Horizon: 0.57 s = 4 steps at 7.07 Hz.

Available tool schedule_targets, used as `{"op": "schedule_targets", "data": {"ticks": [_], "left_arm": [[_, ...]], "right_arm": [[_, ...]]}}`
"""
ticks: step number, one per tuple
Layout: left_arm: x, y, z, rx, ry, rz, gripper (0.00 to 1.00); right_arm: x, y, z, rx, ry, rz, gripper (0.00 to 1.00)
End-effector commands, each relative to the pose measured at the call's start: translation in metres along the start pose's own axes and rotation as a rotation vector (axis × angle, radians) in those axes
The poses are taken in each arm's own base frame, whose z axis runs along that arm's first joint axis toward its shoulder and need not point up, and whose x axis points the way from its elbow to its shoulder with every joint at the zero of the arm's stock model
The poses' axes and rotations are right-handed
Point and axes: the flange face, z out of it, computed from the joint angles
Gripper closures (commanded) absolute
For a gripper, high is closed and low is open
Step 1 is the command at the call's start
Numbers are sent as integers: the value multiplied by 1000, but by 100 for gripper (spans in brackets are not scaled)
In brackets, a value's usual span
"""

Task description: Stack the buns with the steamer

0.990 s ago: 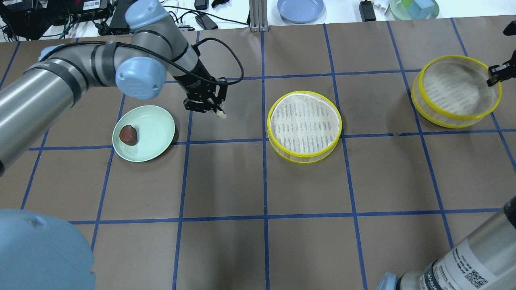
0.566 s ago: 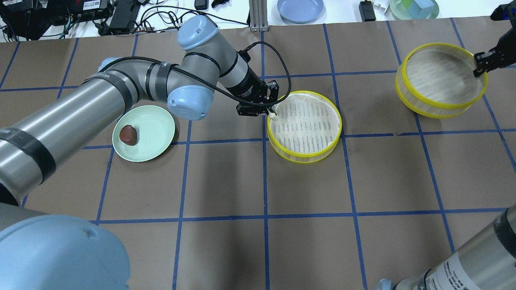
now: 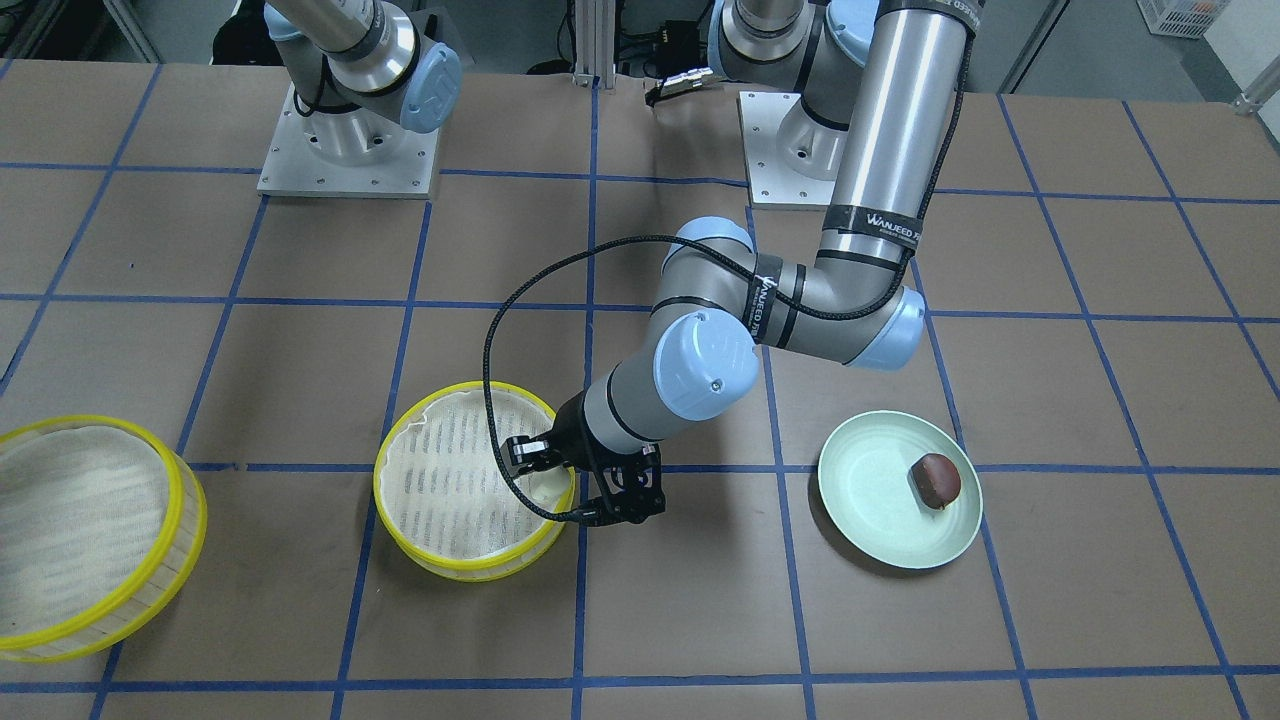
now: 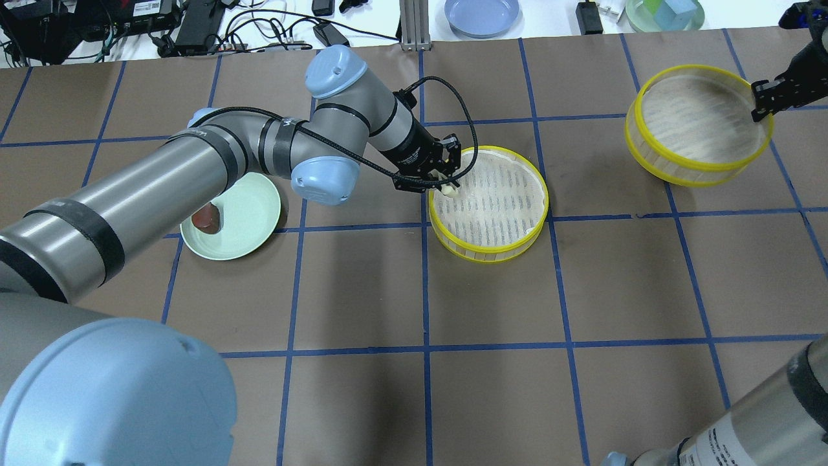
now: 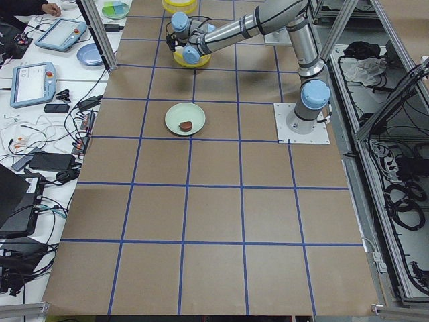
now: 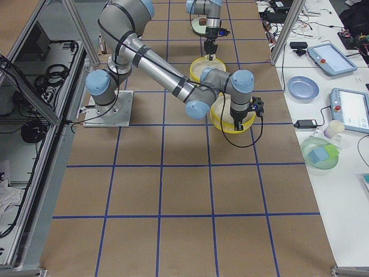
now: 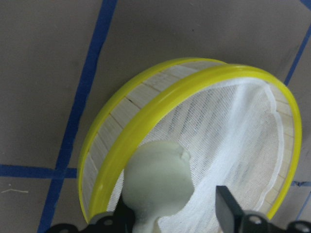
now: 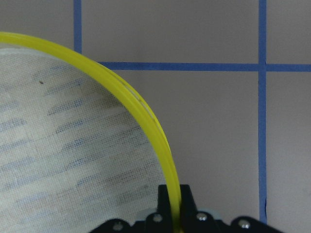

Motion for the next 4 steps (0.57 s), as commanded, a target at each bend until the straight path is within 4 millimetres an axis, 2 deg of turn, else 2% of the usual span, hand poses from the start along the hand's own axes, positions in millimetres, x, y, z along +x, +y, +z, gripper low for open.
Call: {"op": "schedule_targets", "data": {"ticks": [1, 3, 4], "left_arm": [[10, 11, 6, -6, 0, -38, 0], [15, 17, 8, -14, -4, -40, 0], [25, 21, -14, 7, 10, -26, 0]], "right_arm": [[-1, 0, -2, 1, 3, 0, 100], [-1, 1, -7, 4, 13, 0, 100], [-3, 3, -11, -8, 8, 25, 100]]}}
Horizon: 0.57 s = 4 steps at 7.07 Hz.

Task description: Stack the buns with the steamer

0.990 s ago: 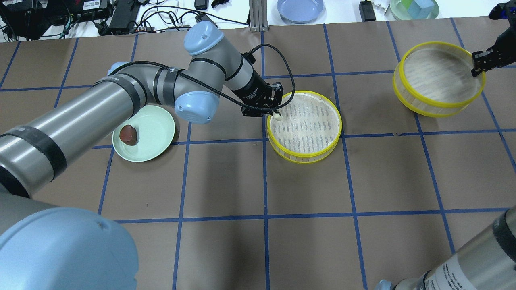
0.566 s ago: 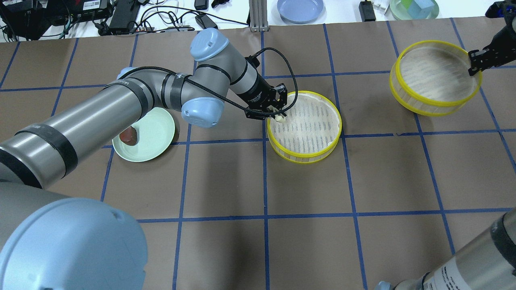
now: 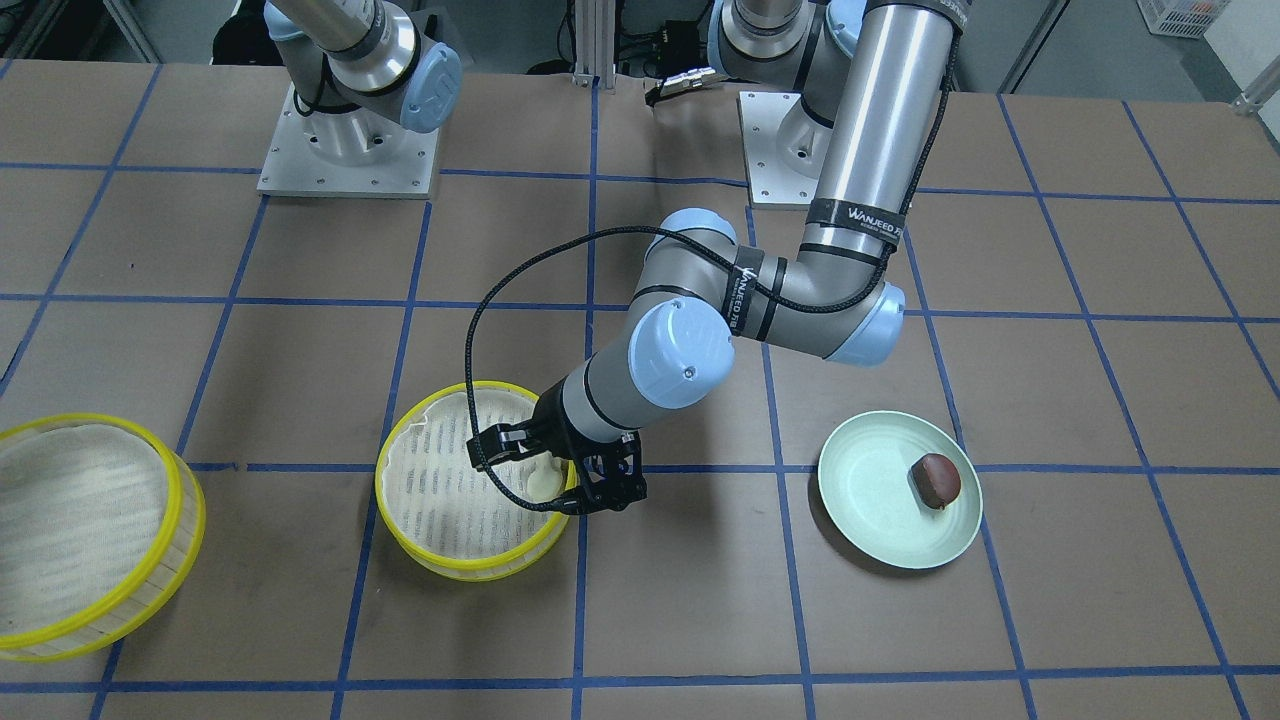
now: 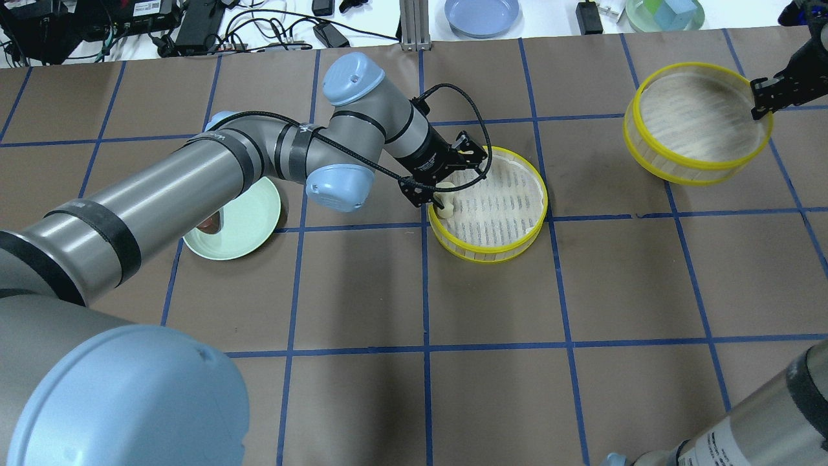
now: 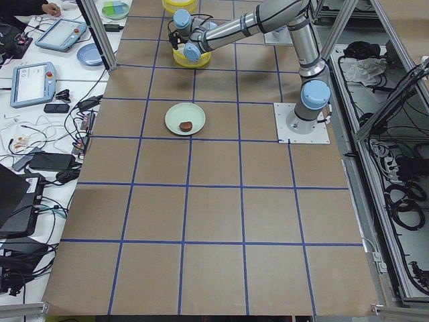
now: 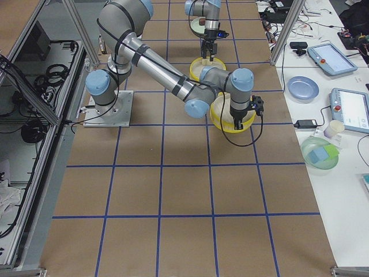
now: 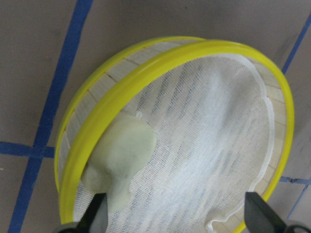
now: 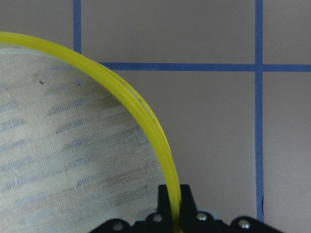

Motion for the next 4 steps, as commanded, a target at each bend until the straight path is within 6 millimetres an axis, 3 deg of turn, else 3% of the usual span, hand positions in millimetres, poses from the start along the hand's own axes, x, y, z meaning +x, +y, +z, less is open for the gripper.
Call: {"op": "schedule_targets", "data": {"ticks": [1, 2, 3, 4], "left_arm": [[9, -1, -43, 23, 8, 12, 0], [-2, -16, -76, 23, -14, 90, 0], [-28, -34, -115, 39, -69, 162, 0], [-55, -47, -150, 60, -134, 225, 0]], "right_arm": [[-20, -2, -8, -15, -10, 62, 100], [-56, -5, -20, -25, -19, 67, 100], [-96, 0, -34, -29, -26, 122, 100], [-148, 9, -36, -41, -36, 128, 100]]}}
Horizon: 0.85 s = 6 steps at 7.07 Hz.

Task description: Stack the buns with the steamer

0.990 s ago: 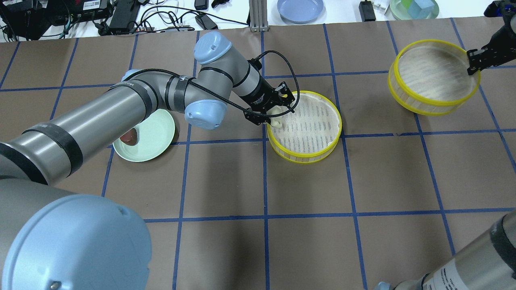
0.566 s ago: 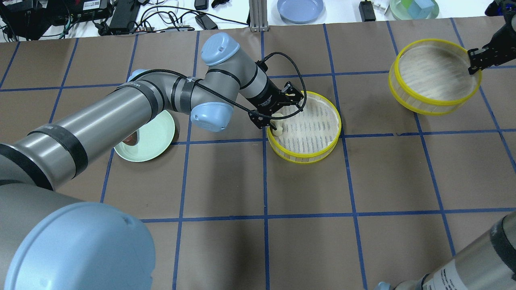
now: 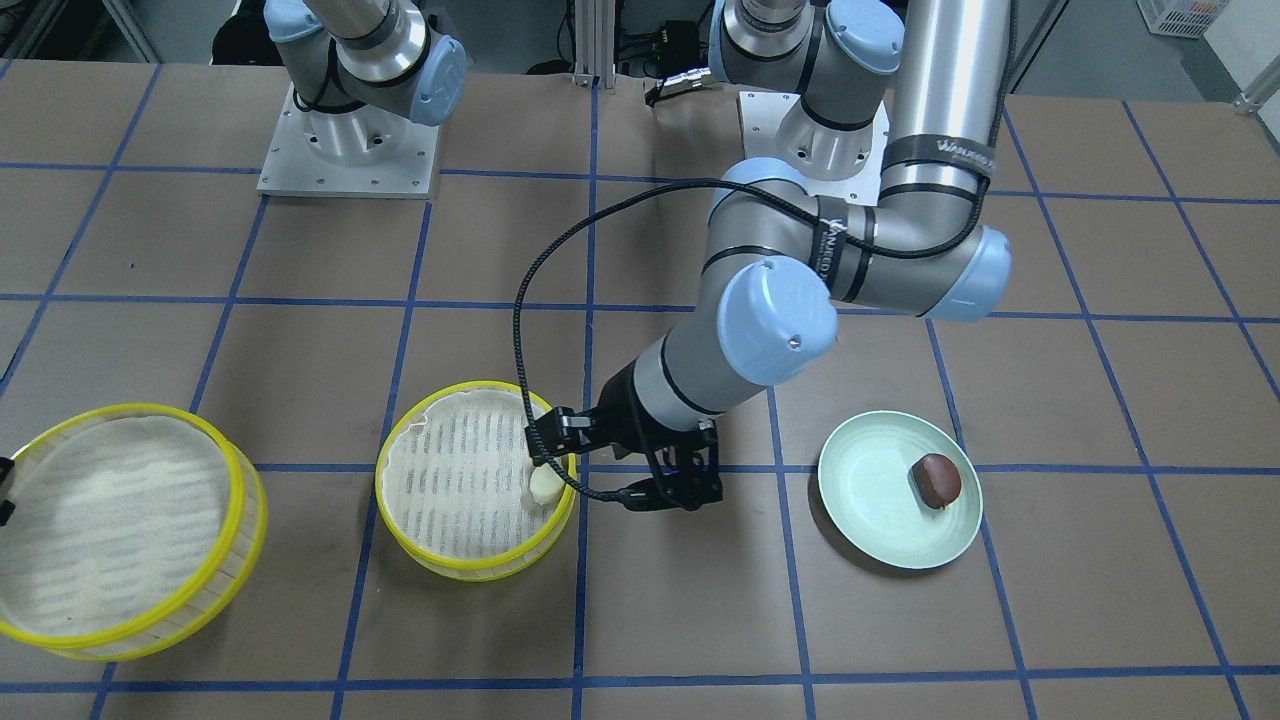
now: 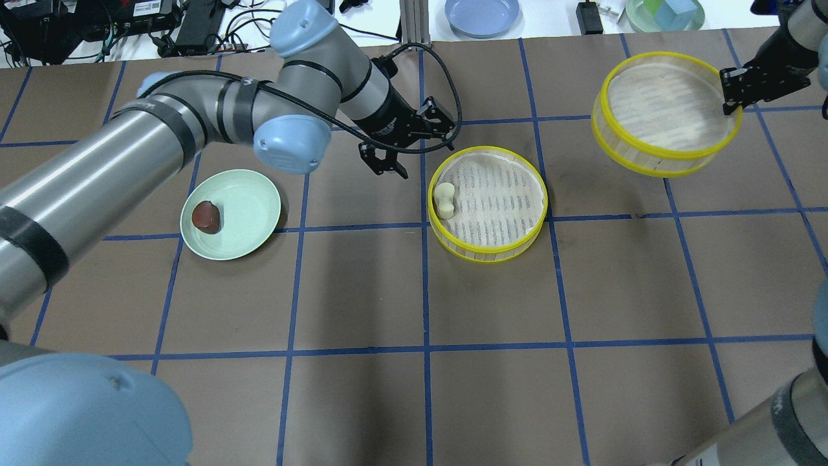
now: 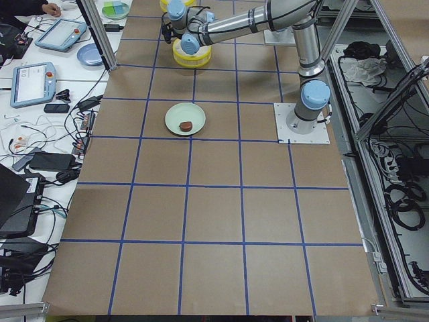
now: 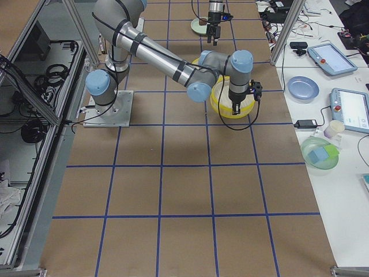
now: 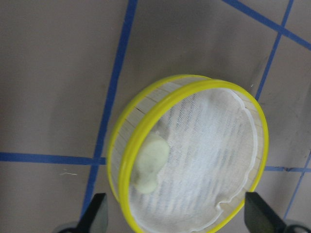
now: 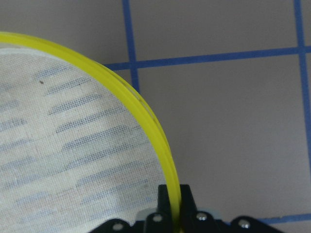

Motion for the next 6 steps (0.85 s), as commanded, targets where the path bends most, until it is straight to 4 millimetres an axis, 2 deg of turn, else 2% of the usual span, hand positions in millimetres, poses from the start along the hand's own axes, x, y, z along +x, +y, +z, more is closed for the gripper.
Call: {"op": "schedule_targets", "data": {"ticks": [1, 2, 3, 4, 6], "left_arm": [[-68, -22, -63, 38, -208, 156, 0], [-99, -31, -78, 37, -360, 239, 0], [-130, -40, -83, 16, -389, 214, 0], [-159, -48, -94, 0, -386, 161, 0], [-233, -58, -89, -71, -379, 34, 0]], "right_arm": [[-99, 29, -1, -28, -21, 64, 100], [-150, 46, 4, -44, -26, 90, 100], [-200, 63, 10, -46, 46, 99, 100], [-230, 76, 18, -57, 79, 101, 100], [-234, 93, 25, -81, 66, 196, 100]]}}
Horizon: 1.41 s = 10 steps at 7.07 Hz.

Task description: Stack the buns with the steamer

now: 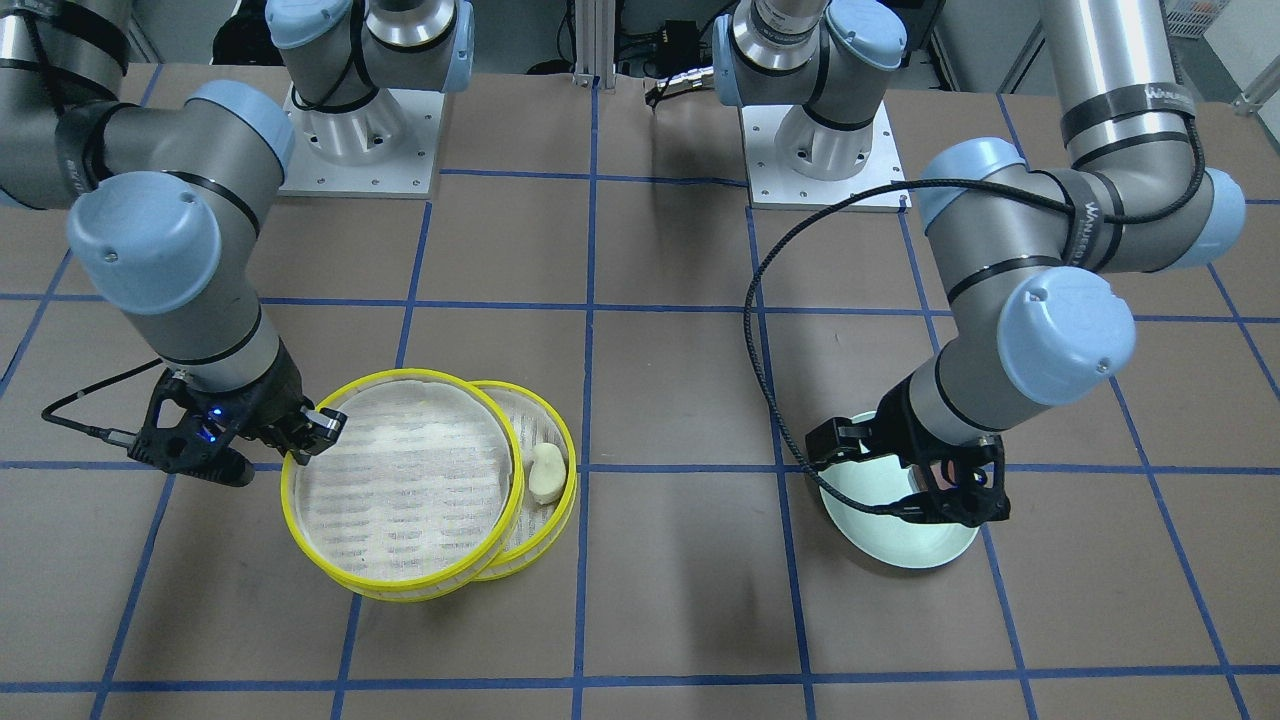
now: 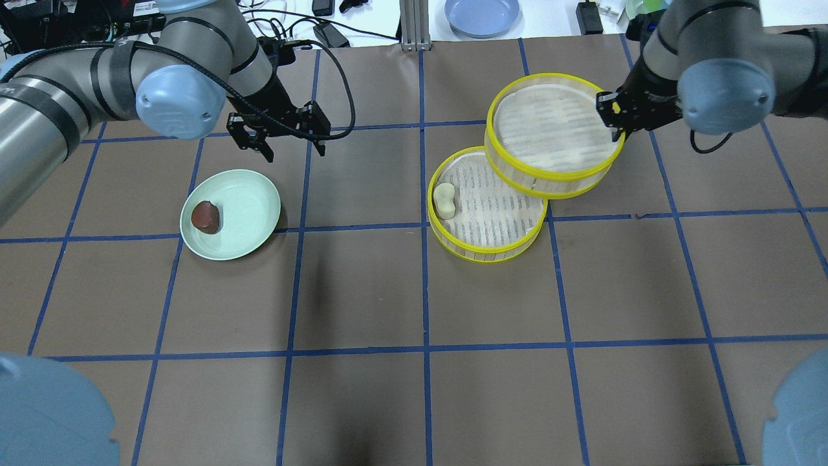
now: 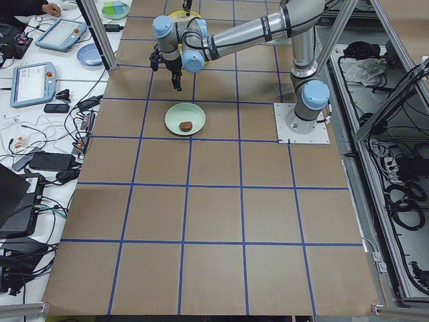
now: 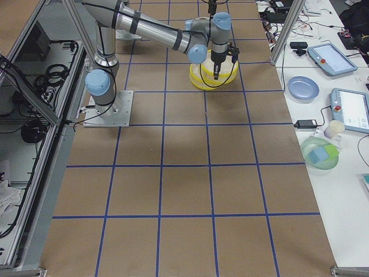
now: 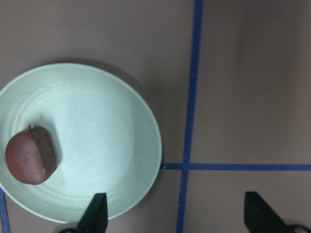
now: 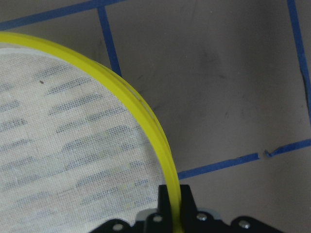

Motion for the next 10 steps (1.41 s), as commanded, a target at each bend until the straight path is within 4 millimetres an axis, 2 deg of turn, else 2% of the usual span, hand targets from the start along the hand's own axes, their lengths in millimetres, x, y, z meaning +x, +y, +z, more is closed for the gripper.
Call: {"op": "schedule_targets", "data": {"ticks": [1, 3, 4, 7, 10], "left_arm": [[-60, 1, 32, -77, 14, -95, 0], [-95, -5, 60, -121, -41, -137, 0], [-102, -12, 70, -108, -49, -141, 0], [-115, -25, 102, -125, -94, -124, 1], [-116, -27, 118, -153, -91, -106, 2]], "right_arm": [[-14, 29, 4, -18, -3, 34, 100], [-26, 38, 7, 9, -26, 17, 100], [-34, 39, 12, 15, -28, 11, 100], [-35, 38, 20, 5, -31, 3, 100], [-35, 40, 27, -18, -21, 0, 100]]}}
